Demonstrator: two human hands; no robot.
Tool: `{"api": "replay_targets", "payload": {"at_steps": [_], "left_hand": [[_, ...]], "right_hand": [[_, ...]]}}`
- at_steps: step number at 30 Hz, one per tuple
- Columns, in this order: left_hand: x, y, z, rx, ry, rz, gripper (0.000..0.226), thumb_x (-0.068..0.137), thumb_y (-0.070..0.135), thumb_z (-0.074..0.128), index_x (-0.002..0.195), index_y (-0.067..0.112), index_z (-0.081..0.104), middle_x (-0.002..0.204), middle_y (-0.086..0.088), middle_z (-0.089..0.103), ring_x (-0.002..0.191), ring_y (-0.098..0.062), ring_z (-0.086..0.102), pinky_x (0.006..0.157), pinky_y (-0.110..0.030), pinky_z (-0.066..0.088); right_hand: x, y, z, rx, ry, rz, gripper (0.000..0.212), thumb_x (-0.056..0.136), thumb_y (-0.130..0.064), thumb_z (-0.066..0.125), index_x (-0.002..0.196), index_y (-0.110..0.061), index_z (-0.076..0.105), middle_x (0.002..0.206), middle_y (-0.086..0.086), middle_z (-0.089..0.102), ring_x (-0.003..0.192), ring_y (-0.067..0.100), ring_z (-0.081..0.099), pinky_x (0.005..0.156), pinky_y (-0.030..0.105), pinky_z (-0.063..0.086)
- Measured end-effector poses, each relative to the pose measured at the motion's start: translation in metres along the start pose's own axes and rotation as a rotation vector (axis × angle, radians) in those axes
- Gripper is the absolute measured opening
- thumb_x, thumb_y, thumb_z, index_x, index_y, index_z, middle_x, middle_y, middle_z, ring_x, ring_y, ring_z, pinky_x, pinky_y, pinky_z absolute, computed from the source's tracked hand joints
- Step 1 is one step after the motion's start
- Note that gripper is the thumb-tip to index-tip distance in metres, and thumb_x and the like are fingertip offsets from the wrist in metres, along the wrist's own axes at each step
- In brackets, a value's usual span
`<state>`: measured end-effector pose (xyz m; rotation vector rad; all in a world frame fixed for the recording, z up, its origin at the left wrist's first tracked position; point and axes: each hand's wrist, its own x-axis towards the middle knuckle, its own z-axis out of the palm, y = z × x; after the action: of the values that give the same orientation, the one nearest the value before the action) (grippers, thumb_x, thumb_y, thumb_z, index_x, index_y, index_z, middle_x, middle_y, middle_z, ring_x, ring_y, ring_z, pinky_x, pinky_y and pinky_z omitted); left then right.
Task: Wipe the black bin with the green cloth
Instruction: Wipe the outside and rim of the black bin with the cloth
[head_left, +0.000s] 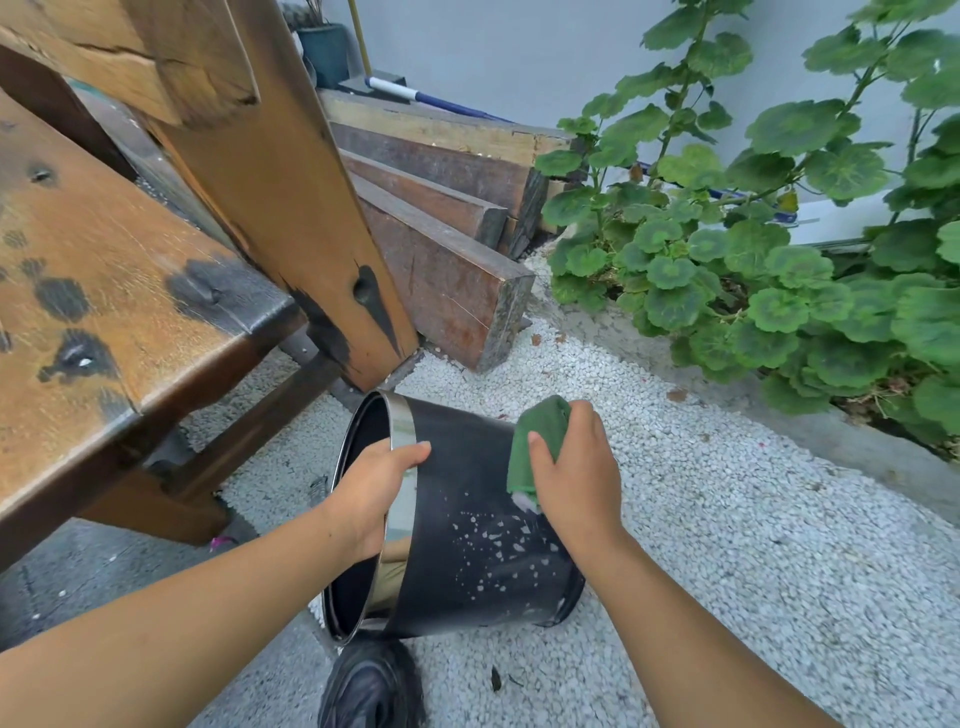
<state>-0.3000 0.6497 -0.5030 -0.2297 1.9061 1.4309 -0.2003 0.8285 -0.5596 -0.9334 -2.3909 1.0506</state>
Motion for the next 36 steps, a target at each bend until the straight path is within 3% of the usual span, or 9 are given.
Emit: {"api": "replay_targets", "payload": {"at_steps": [2, 7, 12, 18, 21, 24, 27, 32, 36], "left_hand": [[0.003, 0.004, 0.003, 0.001, 0.032, 0.021, 0.023, 0.096, 0.028, 0.059, 0.110, 0.013, 0.068, 0.102, -0.007, 0.078, 0.094, -0.025, 0.073, 0.077, -0.038, 0.059], [0.004, -0.003, 0.022, -0.033, 0.099, -0.033, 0.042, 0.094, 0.040, 0.055, 0.123, 0.010, 0.060, 0.123, -0.016, 0.067, 0.113, -0.035, 0.063, 0.099, -0.053, 0.050], [0.008, -0.002, 0.033, -0.143, 0.094, -0.058, 0.058, 0.099, 0.052, 0.044, 0.091, 0.000, 0.067, 0.075, -0.012, 0.075, 0.067, -0.026, 0.074, 0.055, -0.031, 0.057], [0.013, -0.006, 0.038, -0.147, 0.107, -0.048, 0.061, 0.096, 0.054, 0.046, 0.102, -0.003, 0.069, 0.089, -0.018, 0.069, 0.083, -0.033, 0.068, 0.088, -0.051, 0.056], [0.015, -0.007, 0.037, -0.123, 0.093, -0.018, 0.049, 0.096, 0.053, 0.051, 0.090, 0.007, 0.069, 0.066, -0.002, 0.072, 0.062, -0.017, 0.072, 0.060, -0.028, 0.060], [0.017, -0.011, 0.034, -0.021, 0.086, 0.059, 0.034, 0.097, 0.050, 0.051, 0.084, 0.022, 0.063, 0.057, 0.020, 0.071, 0.046, 0.010, 0.063, 0.039, -0.011, 0.046], [0.015, -0.008, 0.031, 0.000, 0.088, 0.091, 0.036, 0.096, 0.054, 0.051, 0.094, 0.018, 0.054, 0.068, 0.025, 0.061, 0.065, 0.008, 0.057, 0.072, -0.015, 0.042], [0.022, -0.005, 0.011, 0.077, 0.074, 0.036, 0.086, 0.090, 0.066, 0.050, 0.153, 0.012, 0.027, 0.155, 0.003, 0.037, 0.143, -0.023, 0.032, 0.111, -0.039, 0.025], [0.024, -0.003, -0.009, 0.117, 0.030, 0.002, 0.093, 0.087, 0.071, 0.047, 0.156, 0.015, 0.020, 0.164, 0.000, 0.020, 0.151, -0.024, 0.017, 0.119, -0.046, 0.014]], "right_hand": [[-0.003, -0.014, -0.006, 0.127, -0.038, -0.014, 0.024, 0.094, -0.037, 0.060, 0.103, -0.029, 0.040, 0.097, -0.012, 0.052, 0.078, 0.006, 0.056, 0.054, 0.022, 0.039], [-0.028, -0.043, -0.009, 0.294, -0.181, -0.033, 0.022, 0.089, -0.041, 0.061, 0.095, -0.035, 0.042, 0.091, -0.013, 0.057, 0.079, 0.006, 0.060, 0.063, 0.035, 0.055], [-0.056, -0.058, 0.004, 0.256, -0.244, -0.104, 0.031, 0.087, -0.043, 0.060, 0.109, -0.033, 0.040, 0.103, -0.013, 0.054, 0.091, 0.010, 0.060, 0.075, 0.039, 0.056], [-0.061, -0.054, 0.011, 0.119, -0.191, -0.139, 0.045, 0.086, -0.047, 0.062, 0.117, -0.027, 0.036, 0.110, -0.008, 0.049, 0.092, 0.015, 0.059, 0.071, 0.039, 0.055], [-0.056, -0.044, 0.012, 0.064, -0.166, -0.132, 0.045, 0.088, -0.047, 0.062, 0.119, -0.025, 0.036, 0.113, -0.006, 0.050, 0.095, 0.017, 0.060, 0.070, 0.039, 0.055], [-0.051, -0.029, 0.013, 0.003, -0.156, -0.133, 0.043, 0.090, -0.045, 0.061, 0.116, -0.024, 0.036, 0.110, -0.005, 0.052, 0.091, 0.020, 0.062, 0.063, 0.034, 0.048], [-0.046, -0.013, 0.015, -0.085, -0.146, -0.140, 0.040, 0.091, -0.043, 0.061, 0.115, -0.021, 0.037, 0.107, -0.003, 0.050, 0.089, 0.022, 0.062, 0.060, 0.030, 0.041], [-0.040, 0.013, 0.019, -0.241, -0.154, -0.106, 0.039, 0.094, -0.042, 0.059, 0.118, -0.018, 0.040, 0.111, -0.001, 0.053, 0.087, 0.018, 0.062, 0.059, 0.028, 0.043], [-0.038, 0.024, 0.023, -0.335, -0.155, -0.063, 0.037, 0.095, -0.043, 0.058, 0.116, -0.017, 0.042, 0.108, 0.000, 0.053, 0.080, 0.017, 0.060, 0.054, 0.026, 0.037]]}}
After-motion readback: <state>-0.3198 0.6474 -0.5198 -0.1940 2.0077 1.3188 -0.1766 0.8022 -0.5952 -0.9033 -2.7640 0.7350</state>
